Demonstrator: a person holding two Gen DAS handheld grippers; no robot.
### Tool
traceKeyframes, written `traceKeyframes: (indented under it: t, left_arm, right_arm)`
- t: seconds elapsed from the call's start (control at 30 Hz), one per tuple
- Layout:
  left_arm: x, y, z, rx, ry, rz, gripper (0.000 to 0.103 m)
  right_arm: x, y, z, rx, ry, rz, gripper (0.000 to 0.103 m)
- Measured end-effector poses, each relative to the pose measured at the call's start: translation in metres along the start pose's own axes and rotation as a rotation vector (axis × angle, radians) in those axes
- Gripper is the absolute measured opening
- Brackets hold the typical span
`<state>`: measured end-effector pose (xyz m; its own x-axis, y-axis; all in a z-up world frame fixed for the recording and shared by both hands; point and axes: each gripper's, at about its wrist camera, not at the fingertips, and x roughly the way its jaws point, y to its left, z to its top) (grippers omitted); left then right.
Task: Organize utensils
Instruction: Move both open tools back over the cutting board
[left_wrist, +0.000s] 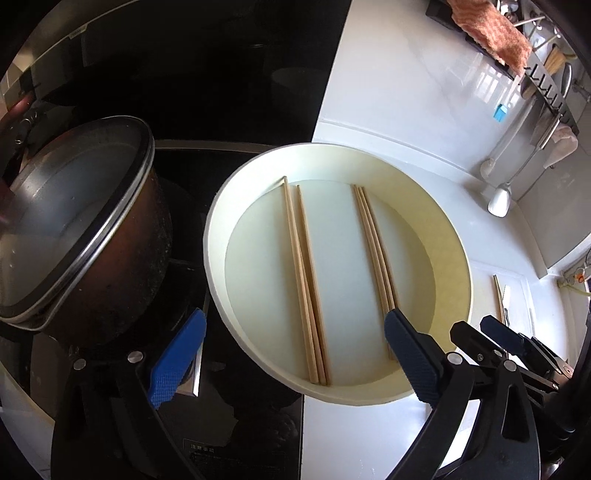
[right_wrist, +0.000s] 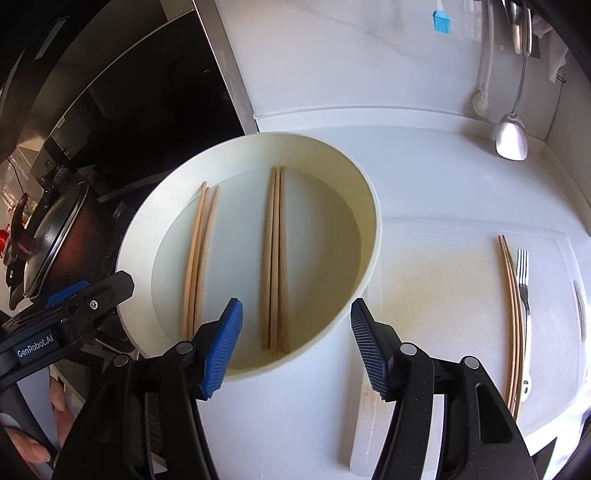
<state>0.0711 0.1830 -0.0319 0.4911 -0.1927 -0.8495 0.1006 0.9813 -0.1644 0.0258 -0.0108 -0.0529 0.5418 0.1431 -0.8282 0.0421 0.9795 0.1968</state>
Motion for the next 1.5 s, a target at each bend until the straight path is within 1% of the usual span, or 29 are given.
traceKeyframes:
  t: [0.13,0.3,0.53,0.67,0.8,0.93,1.0,1.1,1.2,1.33,1.5]
  left_arm:
    - [0.0,-0.017,-0.007,0.048,0.009,-0.035,0.095]
    - [-0.001,-0.049,-0.012,0.098,-0.005,-0.08,0.096]
    - [-0.002,-0.113,-0.024,0.158,-0.024,-0.157,0.096]
    - [0.001,-0.156,-0.039,0.168,-0.023,-0.175,0.096]
    - [0.007,-0.196,-0.061,0.155,-0.011,-0.16,0.096]
    - [0.009,-0.226,-0.089,0.092,-0.003,-0.095,0.096]
    - [0.009,-0.237,-0.102,0.06,-0.005,-0.075,0.096]
    - [0.007,-0.252,-0.116,0.033,-0.008,-0.015,0.096]
    - [0.001,-0.258,-0.123,-0.003,-0.021,0.0,0.096]
    - [0.001,-0.261,-0.124,-0.013,-0.031,0.032,0.096]
    - [0.016,-0.259,-0.125,-0.001,-0.075,0.054,0.096]
  right_arm:
    - [-0.016,-0.018,-0.014,0.027,-0.019,-0.039,0.06]
    - [-0.033,-0.054,-0.033,0.098,-0.027,-0.105,0.061]
    - [-0.065,-0.123,-0.062,0.19,-0.059,-0.201,0.061]
    - [-0.082,-0.169,-0.082,0.223,-0.068,-0.238,0.061]
    - [-0.097,-0.214,-0.1,0.215,-0.084,-0.23,0.061]
    - [-0.102,-0.257,-0.113,0.165,-0.083,-0.188,0.061]
    - [-0.104,-0.273,-0.116,0.144,-0.101,-0.16,0.061]
    - [-0.101,-0.294,-0.118,0.12,-0.097,-0.113,0.061]
    - [-0.095,-0.302,-0.113,0.103,-0.099,-0.081,0.061]
    - [-0.086,-0.302,-0.108,0.11,-0.113,-0.038,0.061]
    - [-0.072,-0.295,-0.105,0.131,-0.165,-0.034,0.061]
